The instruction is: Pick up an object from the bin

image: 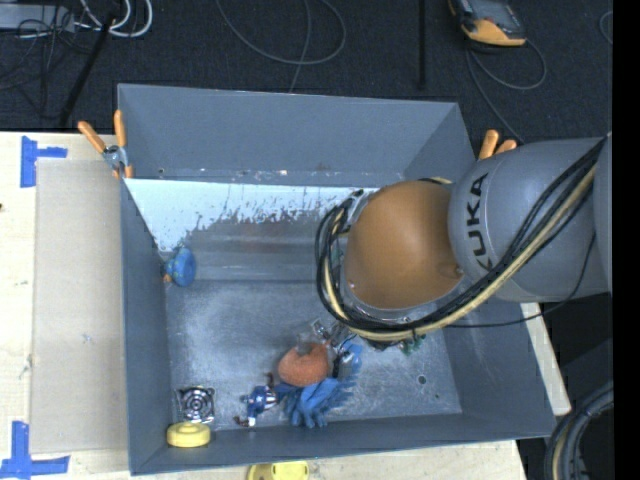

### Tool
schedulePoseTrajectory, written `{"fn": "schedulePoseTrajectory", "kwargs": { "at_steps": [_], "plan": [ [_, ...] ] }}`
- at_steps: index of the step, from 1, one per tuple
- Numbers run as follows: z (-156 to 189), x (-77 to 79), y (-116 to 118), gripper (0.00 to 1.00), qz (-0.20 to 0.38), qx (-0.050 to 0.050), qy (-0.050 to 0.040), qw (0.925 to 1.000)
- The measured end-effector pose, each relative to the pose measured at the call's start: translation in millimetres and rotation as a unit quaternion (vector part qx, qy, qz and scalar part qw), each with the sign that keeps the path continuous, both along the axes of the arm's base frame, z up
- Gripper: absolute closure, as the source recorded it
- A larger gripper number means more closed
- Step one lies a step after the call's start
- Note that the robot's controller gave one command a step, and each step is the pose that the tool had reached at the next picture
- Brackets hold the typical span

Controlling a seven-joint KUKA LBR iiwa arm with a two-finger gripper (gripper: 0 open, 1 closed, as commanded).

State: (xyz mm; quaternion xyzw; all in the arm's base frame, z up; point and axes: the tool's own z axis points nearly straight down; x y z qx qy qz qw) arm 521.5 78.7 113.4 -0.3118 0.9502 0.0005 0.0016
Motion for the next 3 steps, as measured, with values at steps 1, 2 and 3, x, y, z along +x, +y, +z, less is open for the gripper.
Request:
{"fn": "schedulePoseTrajectory", "kwargs": {
  "at_steps": [1, 2, 3],
  "plan": [
    [10, 0.2, 0, 1.0, 0.002, 0.0, 0.0, 1.0],
    [20, -1.2, 0, 1.0, 0.003, -0.001, 0.0036, 1.0],
    [41, -1.6, 1, 1.0, 0.002, -0.001, 0.0039, 1.0]
  ]
}}
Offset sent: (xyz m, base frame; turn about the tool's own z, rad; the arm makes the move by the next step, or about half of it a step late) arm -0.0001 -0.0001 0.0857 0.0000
